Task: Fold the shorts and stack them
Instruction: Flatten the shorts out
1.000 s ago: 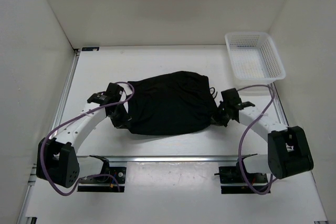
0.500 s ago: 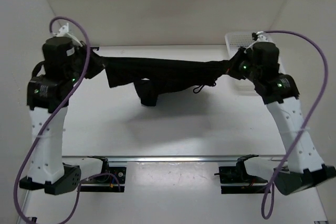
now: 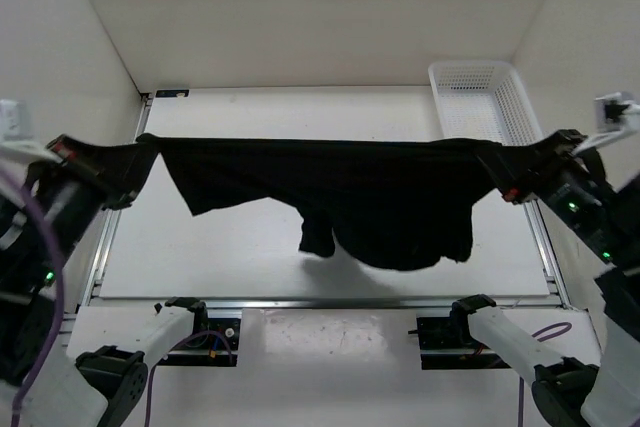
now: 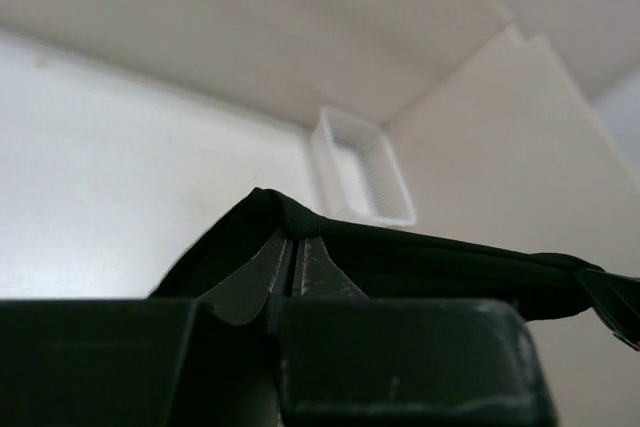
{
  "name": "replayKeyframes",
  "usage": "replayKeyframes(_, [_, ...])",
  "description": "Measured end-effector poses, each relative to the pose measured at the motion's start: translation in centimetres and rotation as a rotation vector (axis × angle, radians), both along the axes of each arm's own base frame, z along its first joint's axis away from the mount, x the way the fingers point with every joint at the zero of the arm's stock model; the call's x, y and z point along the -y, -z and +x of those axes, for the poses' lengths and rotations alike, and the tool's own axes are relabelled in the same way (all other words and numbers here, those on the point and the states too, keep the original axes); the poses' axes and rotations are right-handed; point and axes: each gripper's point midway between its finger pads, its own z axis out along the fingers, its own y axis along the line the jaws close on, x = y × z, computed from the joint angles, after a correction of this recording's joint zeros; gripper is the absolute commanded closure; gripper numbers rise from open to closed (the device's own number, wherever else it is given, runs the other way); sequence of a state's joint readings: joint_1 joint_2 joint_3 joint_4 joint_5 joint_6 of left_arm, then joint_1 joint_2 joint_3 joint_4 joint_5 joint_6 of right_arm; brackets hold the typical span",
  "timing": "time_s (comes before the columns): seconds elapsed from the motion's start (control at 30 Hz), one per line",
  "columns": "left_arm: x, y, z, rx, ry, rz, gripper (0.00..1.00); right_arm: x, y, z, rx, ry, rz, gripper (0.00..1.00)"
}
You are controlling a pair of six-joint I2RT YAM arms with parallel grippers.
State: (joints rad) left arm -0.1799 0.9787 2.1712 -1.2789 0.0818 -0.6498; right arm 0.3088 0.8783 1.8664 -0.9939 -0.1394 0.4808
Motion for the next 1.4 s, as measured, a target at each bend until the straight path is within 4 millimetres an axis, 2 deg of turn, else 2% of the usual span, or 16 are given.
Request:
replayKeyframes(0.17, [-0.4, -4.4, -4.8, 0.173, 0.031, -0.023, 0.9, 0.0, -3.1, -3.2, 0.101, -0.057, 0.034, 1.0])
replayKeyframes(0.27, [-0.4, -4.0, -4.1, 0.16, 0.026, -0.01, 0.9, -0.3, -2.3, -2.6, 0.074, -0.063, 0.026, 1.0])
replayKeyframes(0.33, [-0.4, -2.5, -1.7, 0.104, 0.001, 0.008, 0.9, -0.6, -0.6, -0.7, 0.025, -0.05, 0.009, 1.0])
replayKeyframes(0.47, [-0.2, 2.8, 6.0, -0.086, -0.059, 0.068, 0.9, -1.7, 5.6, 6.3, -0.146, 0.006, -0.072, 1.0])
replayKeyframes(0.6, [0.0, 10.1, 17.1, -0.319, -0.112, 0.144, 0.9, -3.3, 15.3, 16.2, -0.388, 0.075, -0.198, 1.0])
replayKeyframes(0.63, [-0.2, 12.4, 20.1, -0.381, -0.121, 0.159, 0.9, -3.8, 18.0, 18.8, -0.445, 0.087, -0.226, 0.93])
replayKeyframes(0.67, [-0.3, 14.9, 23.0, -0.441, -0.127, 0.174, 0.9, -4.2, 20.9, 21.2, -0.507, 0.096, -0.251, 0.74])
replayKeyframes(0.7, [-0.5, 17.6, 26.0, -0.503, -0.13, 0.19, 0.86, -4.6, 23.3, 23.2, -0.556, 0.104, -0.269, 0.43])
replayKeyframes(0.77, [-1.2, 23.3, 31.2, -0.63, -0.139, 0.232, 0.59, -5.1, 28.5, 27.6, -0.655, 0.127, -0.31, 0.0])
replayKeyframes(0.83, [-2.0, 28.2, 37.0, -0.711, -0.147, 0.262, 0.23, -5.5, 33.0, 32.4, -0.721, 0.15, -0.324, 0.0])
replayKeyframes(0.93, [-3.1, 34.9, 43.5, -0.772, -0.158, 0.285, 0.16, -5.9, 37.0, 36.7, -0.761, 0.161, -0.316, 0.0])
replayKeyframes(1.03, [-4.0, 41.9, 42.3, -0.943, -0.147, 0.312, 0.14, -5.6, 37.4, 36.9, -0.784, 0.169, -0.306, 0.0])
replayKeyframes(1.13, [-4.5, 45.1, 37.9, -1.086, -0.135, 0.327, 0.13, -5.9, 34.6, 36.4, -0.728, 0.162, -0.285, 0.0])
replayKeyframes(1.2, [-4.6, 44.4, 35.7, -1.114, -0.132, 0.329, 0.14, -6.0, 32.3, 35.1, -0.689, 0.15, -0.271, 0.0])
replayKeyframes(1.3, [-4.7, 40.3, 34.0, -1.047, -0.148, 0.325, 0.16, -5.8, 29.8, 31.7, -0.649, 0.133, -0.256, 0.04])
replayKeyframes(1.4, [-4.6, 36.2, 31.1, -0.969, -0.165, 0.323, 0.17, -5.1, 29.9, 27.4, -0.657, 0.122, -0.254, 0.12])
